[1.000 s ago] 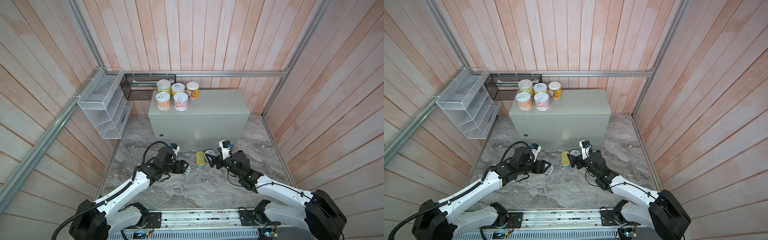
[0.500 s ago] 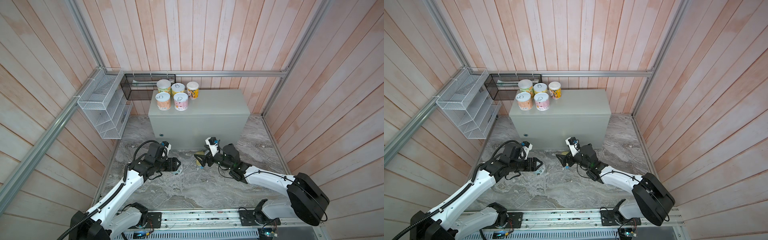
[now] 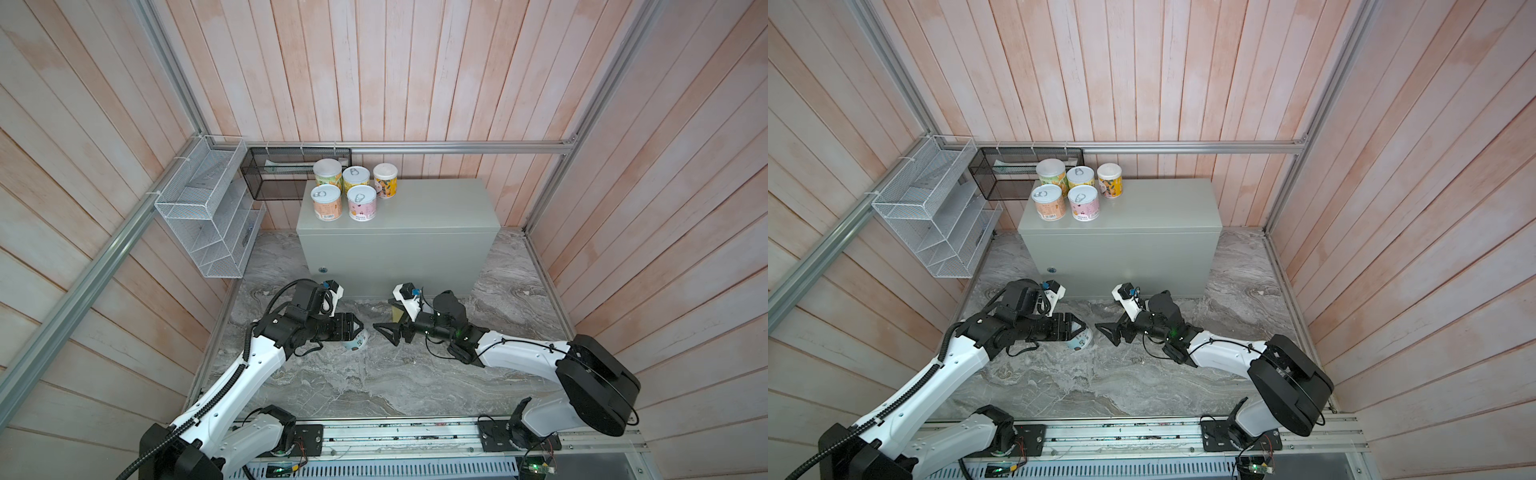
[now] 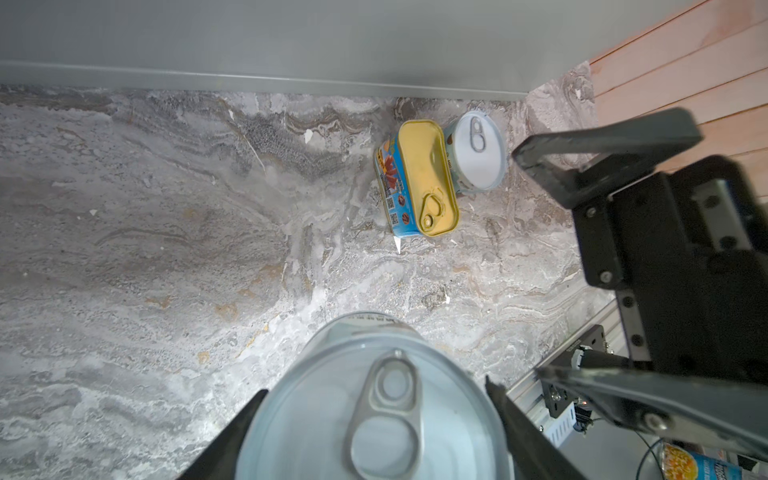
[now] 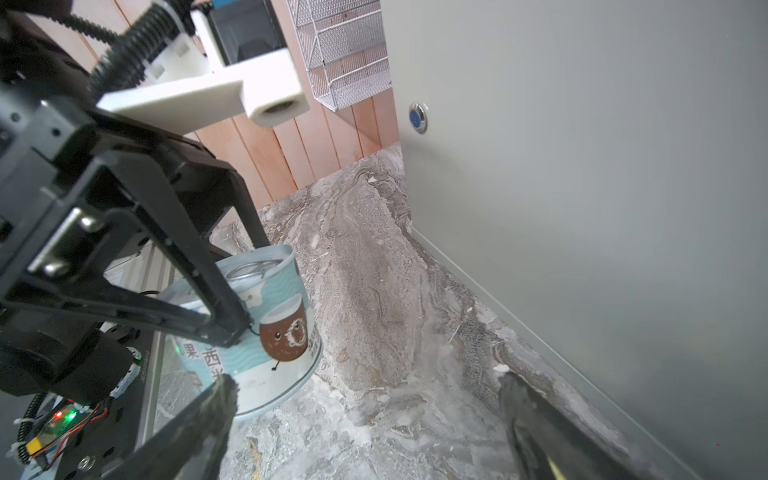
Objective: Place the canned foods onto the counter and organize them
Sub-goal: 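Carry the white-lidded can toward the right gripper while the right gripper approaches, then close the right gripper on the white-lidded can beside the left gripper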
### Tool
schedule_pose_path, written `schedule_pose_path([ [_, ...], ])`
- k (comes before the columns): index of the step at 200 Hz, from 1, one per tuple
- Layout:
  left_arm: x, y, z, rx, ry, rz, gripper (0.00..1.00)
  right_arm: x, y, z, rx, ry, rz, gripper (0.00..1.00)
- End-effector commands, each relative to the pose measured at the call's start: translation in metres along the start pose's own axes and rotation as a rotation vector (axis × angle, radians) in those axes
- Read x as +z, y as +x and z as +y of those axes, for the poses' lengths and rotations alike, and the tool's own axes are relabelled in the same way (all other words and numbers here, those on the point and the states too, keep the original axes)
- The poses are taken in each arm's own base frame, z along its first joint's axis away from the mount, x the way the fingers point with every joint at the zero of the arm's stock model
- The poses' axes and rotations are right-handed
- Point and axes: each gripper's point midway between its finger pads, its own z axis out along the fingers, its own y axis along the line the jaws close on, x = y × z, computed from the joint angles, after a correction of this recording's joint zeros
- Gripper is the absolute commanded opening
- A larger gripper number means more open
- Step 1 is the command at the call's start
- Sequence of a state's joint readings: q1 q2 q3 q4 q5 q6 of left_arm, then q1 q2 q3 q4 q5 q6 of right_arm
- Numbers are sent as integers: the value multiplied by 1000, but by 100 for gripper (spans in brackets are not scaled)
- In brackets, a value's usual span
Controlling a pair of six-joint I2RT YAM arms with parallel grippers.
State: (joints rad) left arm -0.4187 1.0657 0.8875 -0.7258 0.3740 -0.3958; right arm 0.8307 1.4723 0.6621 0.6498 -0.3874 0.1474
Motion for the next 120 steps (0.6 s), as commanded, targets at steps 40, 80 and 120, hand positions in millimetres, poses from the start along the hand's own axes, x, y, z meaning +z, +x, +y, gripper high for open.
schedule_pose_path([
  [40, -10, -14, -26, 19, 112, -27, 63, 14, -12, 38, -97, -149, -24, 97],
  [80, -12, -18, -31, 24, 132, -33, 63, 23, -10, 50, -103, -200, -12, 97],
  [120, -15, -22, -38, 26, 165, -44, 63, 32, -7, 54, -92, -216, -5, 97],
])
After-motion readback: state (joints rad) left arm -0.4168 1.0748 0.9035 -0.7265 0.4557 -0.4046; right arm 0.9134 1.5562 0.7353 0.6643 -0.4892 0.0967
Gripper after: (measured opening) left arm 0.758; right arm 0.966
